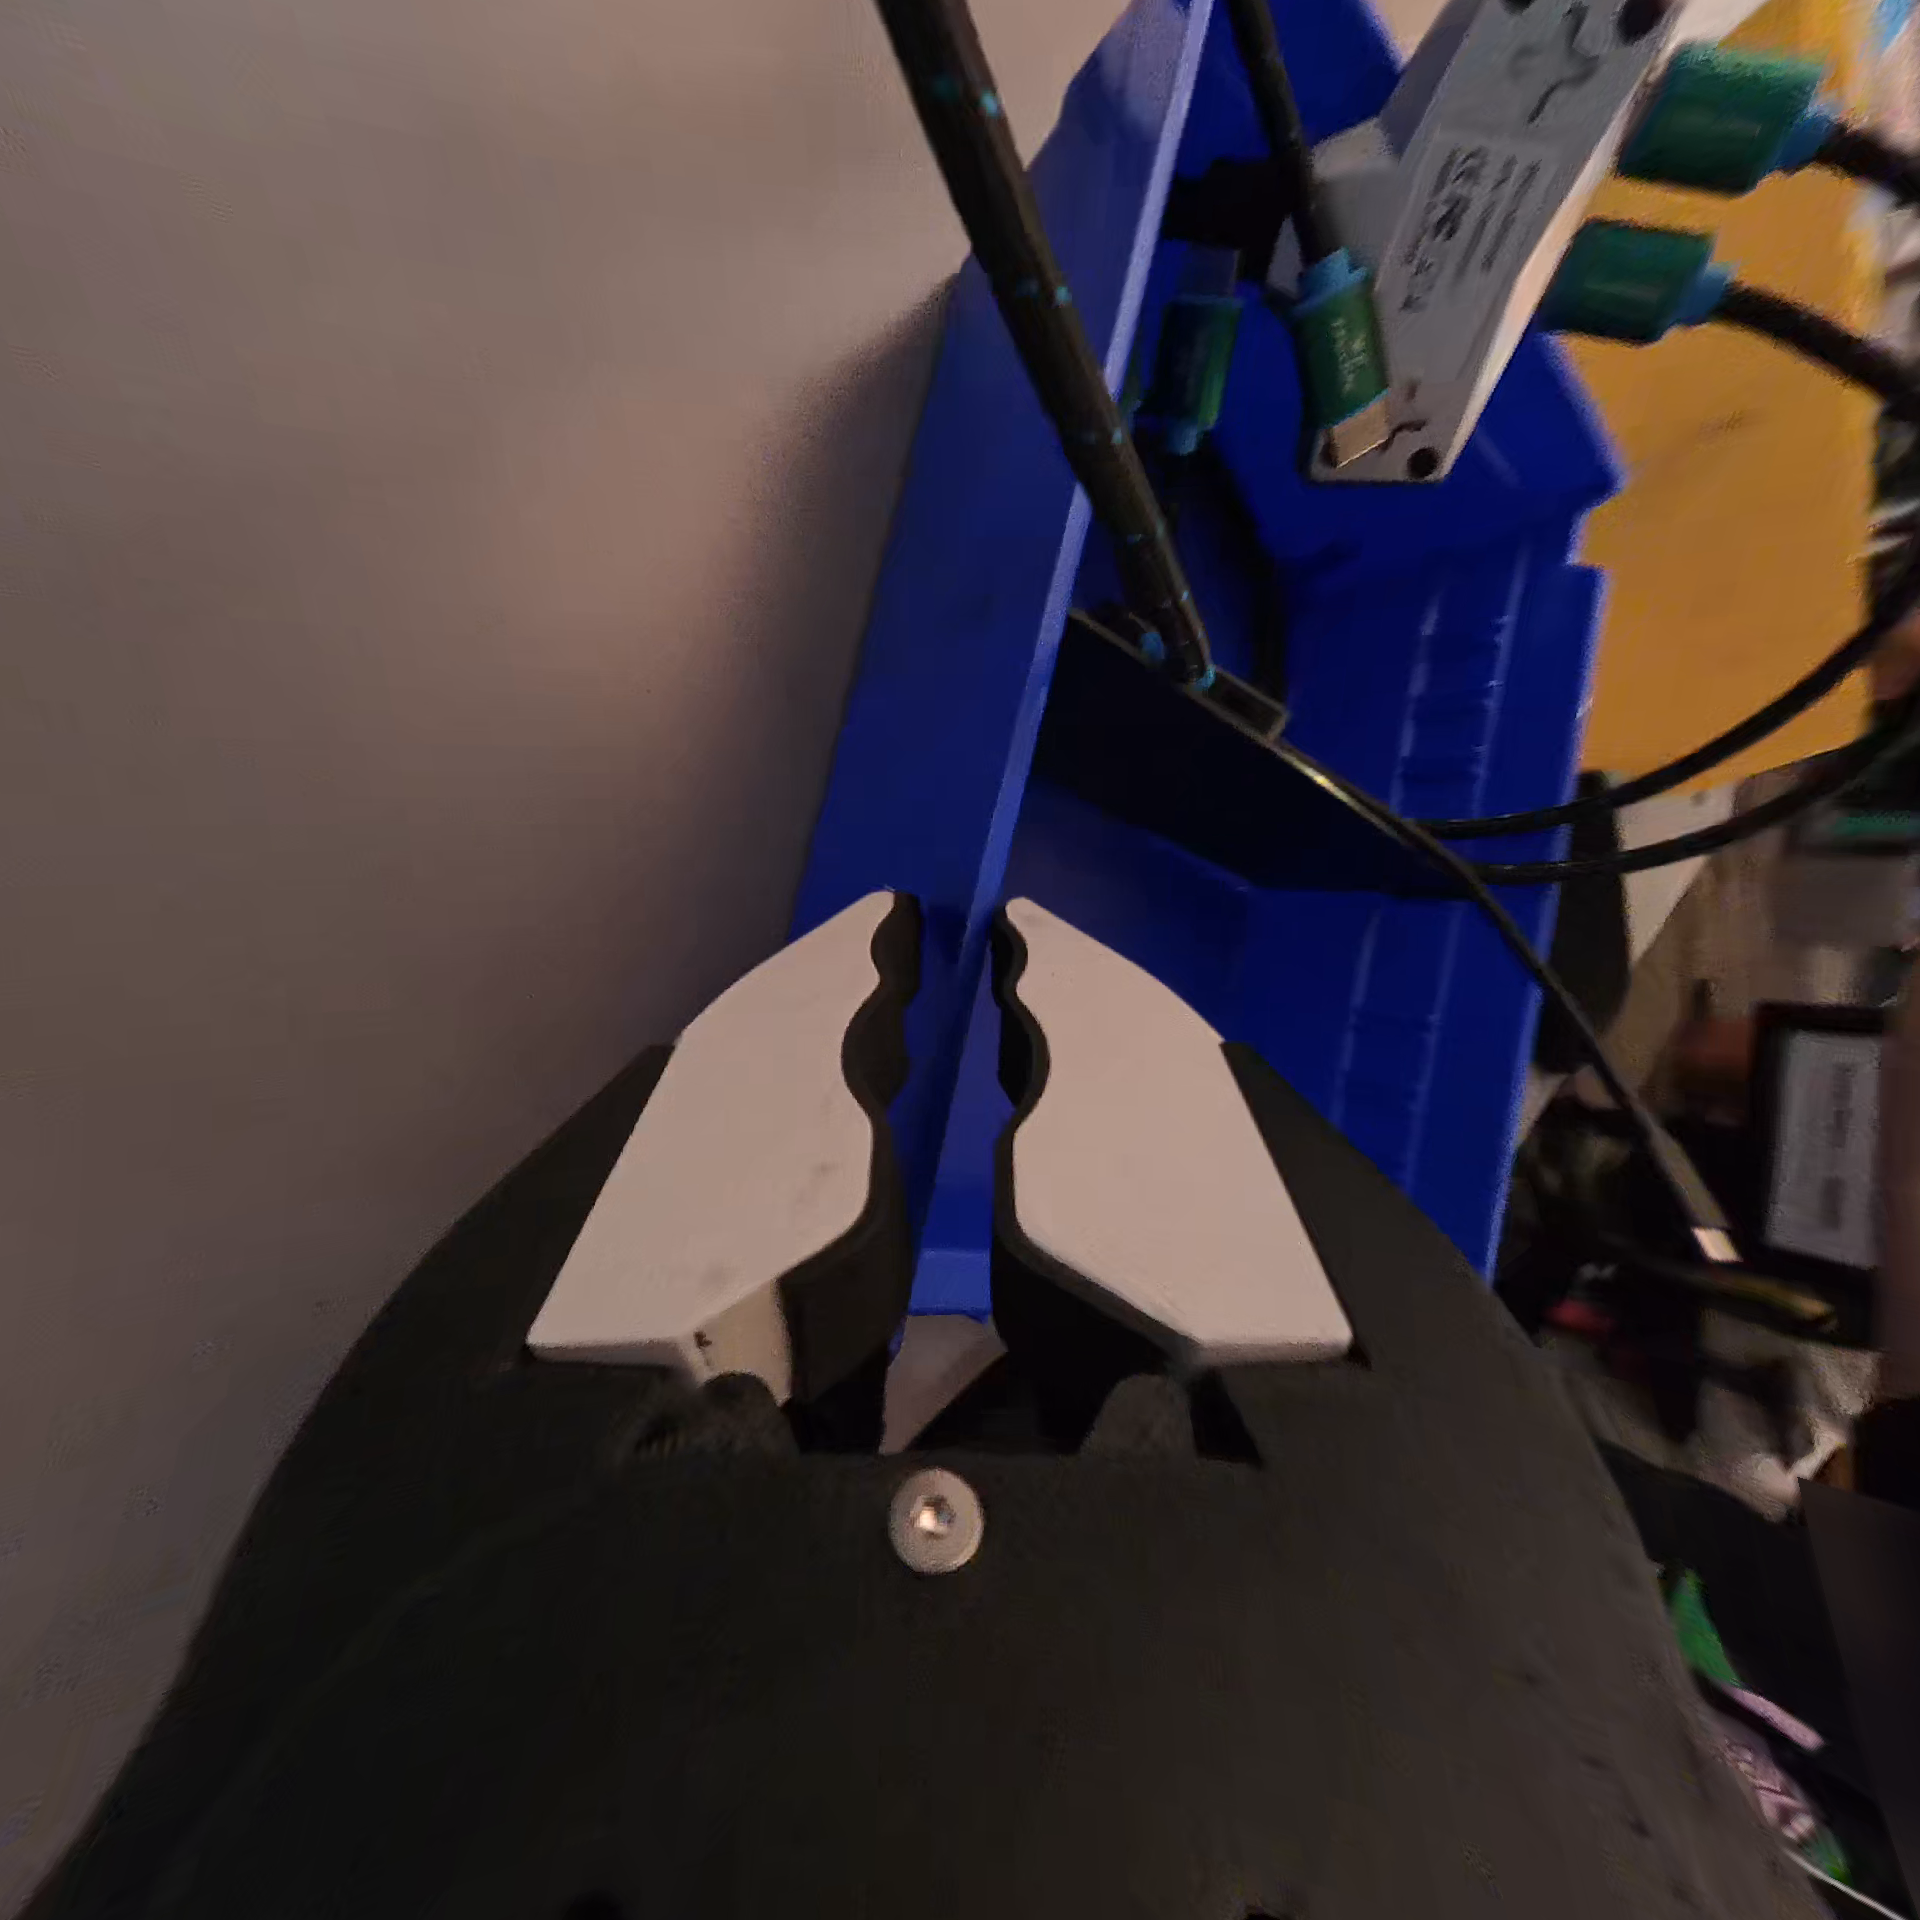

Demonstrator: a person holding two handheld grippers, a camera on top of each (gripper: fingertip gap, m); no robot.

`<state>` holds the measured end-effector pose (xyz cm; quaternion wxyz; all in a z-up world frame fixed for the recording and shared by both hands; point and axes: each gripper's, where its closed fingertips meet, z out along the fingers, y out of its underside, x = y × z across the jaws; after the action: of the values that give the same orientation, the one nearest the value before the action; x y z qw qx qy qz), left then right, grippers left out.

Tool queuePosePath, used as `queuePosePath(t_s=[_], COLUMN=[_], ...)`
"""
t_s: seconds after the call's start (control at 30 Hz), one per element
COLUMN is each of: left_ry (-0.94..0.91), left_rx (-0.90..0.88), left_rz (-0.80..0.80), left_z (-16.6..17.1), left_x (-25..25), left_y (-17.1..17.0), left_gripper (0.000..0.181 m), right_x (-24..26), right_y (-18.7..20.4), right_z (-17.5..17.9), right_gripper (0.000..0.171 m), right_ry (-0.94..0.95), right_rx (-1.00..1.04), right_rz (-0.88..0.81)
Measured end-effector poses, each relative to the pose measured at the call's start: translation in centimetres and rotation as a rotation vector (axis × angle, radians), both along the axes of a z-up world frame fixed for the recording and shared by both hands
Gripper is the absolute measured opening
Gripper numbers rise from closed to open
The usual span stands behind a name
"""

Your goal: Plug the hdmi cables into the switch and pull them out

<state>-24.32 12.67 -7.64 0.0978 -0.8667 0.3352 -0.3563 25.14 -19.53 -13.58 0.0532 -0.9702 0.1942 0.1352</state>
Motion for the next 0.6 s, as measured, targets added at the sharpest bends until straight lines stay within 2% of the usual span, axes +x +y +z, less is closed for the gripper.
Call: queuePosePath(t_s=[0.2,0.4,0.6], left_ry=[-0.064,-0.081,-0.208], left_rx=[-0.03,-0.018,0.029], left_rz=[0.192,0.409,0.574], left_z=[0.5,0.9,2.2], left_x=[-7.3,-14.7,-19.1], left_y=[2.5,3.8,5.5], left_gripper=[0.011,0.009,0.003], right_x=[0.1,2.1,3.1], right_y=[2.4,1.7,0.8], right_z=[-1.0,-1.0,-1.0], right_gripper=[0.004,0.005,0.005], right_ry=[-0.112,-0.126,-0.128], right_rx=[-0.049,-0.074,-0.072], right_rz=[0.092,0.109,0.141])
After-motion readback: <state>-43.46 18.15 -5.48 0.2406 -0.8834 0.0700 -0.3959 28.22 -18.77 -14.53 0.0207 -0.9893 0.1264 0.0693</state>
